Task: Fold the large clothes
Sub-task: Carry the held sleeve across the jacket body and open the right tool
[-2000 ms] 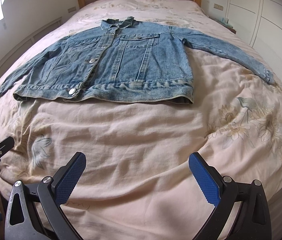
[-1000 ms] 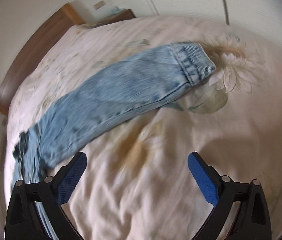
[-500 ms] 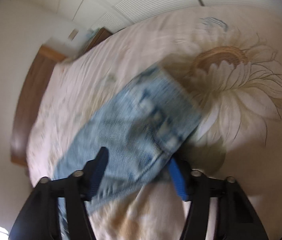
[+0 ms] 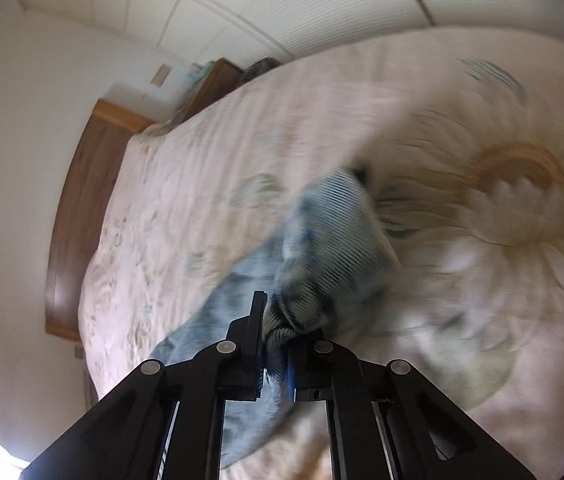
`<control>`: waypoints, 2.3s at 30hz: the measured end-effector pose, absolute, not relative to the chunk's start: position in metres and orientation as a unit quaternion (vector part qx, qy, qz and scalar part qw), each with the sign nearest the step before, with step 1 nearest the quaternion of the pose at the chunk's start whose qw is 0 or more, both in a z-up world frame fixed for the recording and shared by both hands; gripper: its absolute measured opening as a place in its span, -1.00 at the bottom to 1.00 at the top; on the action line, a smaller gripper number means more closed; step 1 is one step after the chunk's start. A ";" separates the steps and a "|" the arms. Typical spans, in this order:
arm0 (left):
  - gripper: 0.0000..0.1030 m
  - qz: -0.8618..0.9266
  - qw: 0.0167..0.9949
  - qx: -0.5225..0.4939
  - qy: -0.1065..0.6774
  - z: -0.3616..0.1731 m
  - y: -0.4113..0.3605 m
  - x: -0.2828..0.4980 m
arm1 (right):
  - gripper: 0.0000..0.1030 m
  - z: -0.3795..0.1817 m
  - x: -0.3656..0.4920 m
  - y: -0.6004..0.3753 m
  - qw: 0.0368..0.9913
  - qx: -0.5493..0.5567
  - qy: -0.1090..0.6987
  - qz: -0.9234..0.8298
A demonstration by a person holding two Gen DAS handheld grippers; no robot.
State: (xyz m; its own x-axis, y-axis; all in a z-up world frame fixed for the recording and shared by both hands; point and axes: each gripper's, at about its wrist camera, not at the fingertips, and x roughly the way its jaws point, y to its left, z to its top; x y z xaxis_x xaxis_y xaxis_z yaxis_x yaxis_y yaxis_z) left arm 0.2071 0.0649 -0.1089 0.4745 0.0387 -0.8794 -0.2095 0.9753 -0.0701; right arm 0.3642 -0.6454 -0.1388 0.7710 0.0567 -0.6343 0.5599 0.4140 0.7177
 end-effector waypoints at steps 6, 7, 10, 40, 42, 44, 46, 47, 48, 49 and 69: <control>0.97 0.063 0.853 -0.105 0.507 -0.111 0.076 0.205 | -0.86 -0.100 0.406 -0.605 0.812 0.485 0.304 -0.118; 0.97 0.062 0.854 -0.110 0.504 -0.110 0.079 0.204 | -0.86 -0.093 0.416 -0.595 0.816 0.478 0.305 -0.107; 0.97 0.065 0.863 -0.112 0.487 -0.104 0.086 0.200 | -0.86 -0.074 0.446 -0.560 0.828 0.460 0.312 -0.074; 0.97 0.125 0.863 -0.156 0.464 -0.111 0.179 0.187 | -0.86 -0.073 0.610 -0.120 0.828 0.286 0.425 0.227; 0.97 0.127 0.861 -0.159 0.466 -0.114 0.181 0.186 | -0.86 -0.085 0.608 -0.106 0.827 0.263 0.440 0.230; 0.97 0.126 0.859 -0.162 0.469 -0.116 0.181 0.185 | -0.86 -0.093 0.602 -0.089 0.829 0.236 0.453 0.229; 0.97 0.125 0.858 -0.162 0.471 -0.118 0.181 0.185 | -0.86 -0.104 0.601 -0.074 0.832 0.203 0.465 0.225; 0.97 0.125 0.858 -0.162 0.472 -0.118 0.180 0.184 | -0.85 -0.108 0.600 -0.067 0.833 0.188 0.470 0.222; 0.97 0.124 0.857 -0.163 0.473 -0.119 0.180 0.184 | -0.83 -0.110 0.599 -0.061 0.835 0.176 0.473 0.219; 0.97 0.123 0.857 -0.163 0.474 -0.119 0.180 0.184 | -0.83 -0.113 0.598 -0.054 0.837 0.159 0.477 0.215; 0.97 0.112 0.857 -0.162 0.475 -0.108 0.173 0.205 | -0.58 -0.132 0.571 0.022 0.847 -0.038 0.496 0.185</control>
